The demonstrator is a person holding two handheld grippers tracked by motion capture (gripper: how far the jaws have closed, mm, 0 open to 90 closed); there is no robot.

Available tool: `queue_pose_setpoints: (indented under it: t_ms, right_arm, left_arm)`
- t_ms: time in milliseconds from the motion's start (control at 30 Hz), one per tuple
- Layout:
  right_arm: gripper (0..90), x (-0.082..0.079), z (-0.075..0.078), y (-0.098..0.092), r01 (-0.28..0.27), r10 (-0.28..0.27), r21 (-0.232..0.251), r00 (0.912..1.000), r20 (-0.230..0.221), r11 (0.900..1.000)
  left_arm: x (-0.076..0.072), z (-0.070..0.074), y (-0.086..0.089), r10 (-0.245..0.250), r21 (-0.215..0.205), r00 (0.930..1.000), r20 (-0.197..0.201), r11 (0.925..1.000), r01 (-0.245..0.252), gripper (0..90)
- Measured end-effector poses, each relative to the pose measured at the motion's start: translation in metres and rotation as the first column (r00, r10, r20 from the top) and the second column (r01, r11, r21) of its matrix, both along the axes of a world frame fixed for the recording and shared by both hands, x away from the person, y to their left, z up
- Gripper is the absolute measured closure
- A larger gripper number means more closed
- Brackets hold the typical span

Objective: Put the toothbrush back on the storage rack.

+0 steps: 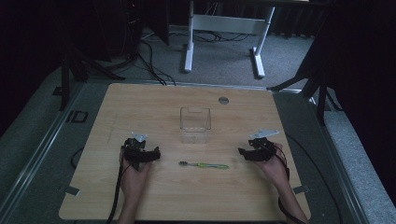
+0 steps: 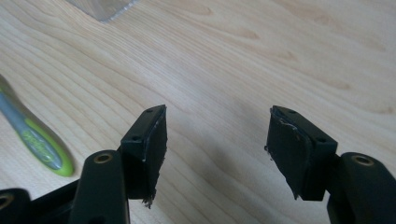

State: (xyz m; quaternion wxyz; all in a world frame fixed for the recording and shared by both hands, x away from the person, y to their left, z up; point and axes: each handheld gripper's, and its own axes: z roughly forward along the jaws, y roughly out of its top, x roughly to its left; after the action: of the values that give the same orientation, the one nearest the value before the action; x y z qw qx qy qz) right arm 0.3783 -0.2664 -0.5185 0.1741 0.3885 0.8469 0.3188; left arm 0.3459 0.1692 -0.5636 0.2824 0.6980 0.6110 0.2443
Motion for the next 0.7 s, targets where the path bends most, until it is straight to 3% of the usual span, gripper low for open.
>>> queue_pose_setpoints:
  t_ms: [700]
  right_arm:
    - [43.5,0.0,0.024,0.026,-0.121,0.122,-0.064,0.9922,0.023,0.991]
  left_arm:
    - [0.0,0.0,0.0,0.0,-0.002,1.0,0.002,1.0,0.0,7.2]
